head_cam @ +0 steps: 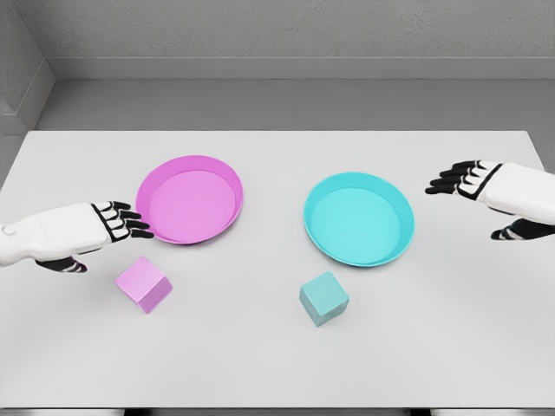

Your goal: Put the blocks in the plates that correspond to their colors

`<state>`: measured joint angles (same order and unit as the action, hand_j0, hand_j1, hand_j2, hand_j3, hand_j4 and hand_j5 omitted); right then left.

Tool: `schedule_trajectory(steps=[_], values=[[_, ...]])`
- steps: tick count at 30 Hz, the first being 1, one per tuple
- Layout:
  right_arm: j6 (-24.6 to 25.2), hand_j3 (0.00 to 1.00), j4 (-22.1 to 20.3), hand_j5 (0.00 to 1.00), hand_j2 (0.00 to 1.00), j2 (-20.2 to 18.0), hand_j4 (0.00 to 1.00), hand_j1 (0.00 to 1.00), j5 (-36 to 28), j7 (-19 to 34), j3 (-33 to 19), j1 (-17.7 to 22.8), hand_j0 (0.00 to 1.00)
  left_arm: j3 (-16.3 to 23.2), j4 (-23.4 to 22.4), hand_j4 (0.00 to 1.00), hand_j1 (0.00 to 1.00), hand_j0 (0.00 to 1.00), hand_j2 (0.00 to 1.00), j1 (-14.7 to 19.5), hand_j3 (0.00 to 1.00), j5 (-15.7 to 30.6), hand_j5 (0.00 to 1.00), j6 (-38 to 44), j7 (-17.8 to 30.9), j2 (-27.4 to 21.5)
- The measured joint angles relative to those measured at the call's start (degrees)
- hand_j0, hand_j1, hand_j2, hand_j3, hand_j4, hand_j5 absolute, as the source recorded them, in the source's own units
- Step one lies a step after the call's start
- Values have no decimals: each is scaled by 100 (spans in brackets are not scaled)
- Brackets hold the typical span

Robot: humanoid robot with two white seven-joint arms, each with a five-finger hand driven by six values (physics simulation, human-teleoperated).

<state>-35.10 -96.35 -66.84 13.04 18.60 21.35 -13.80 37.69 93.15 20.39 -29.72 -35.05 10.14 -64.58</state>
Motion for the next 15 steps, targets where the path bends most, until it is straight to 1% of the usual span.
schedule_trajectory(steps=[4, 7, 11, 15], values=[[0, 100, -14, 100, 100, 10, 100, 100, 9, -1, 29, 26, 100, 2, 0, 100, 100, 100, 100, -18, 100, -2, 100, 0, 0, 1], [0, 100, -66, 100, 100, 58, 100, 100, 121, -13, 204, 35, 100, 7, 3, 100, 100, 100, 100, -35, 100, -4, 100, 0, 0, 6], [0, 100, -354, 100, 100, 250, 100, 100, 395, -12, 353, 18, 100, 42, 8, 100, 100, 100, 100, -44, 100, -14, 100, 0, 5, 45], [1, 100, -446, 100, 100, 539, 100, 100, 636, -6, 470, -17, 100, 118, 12, 100, 100, 100, 100, -53, 100, -57, 100, 0, 18, 83]])
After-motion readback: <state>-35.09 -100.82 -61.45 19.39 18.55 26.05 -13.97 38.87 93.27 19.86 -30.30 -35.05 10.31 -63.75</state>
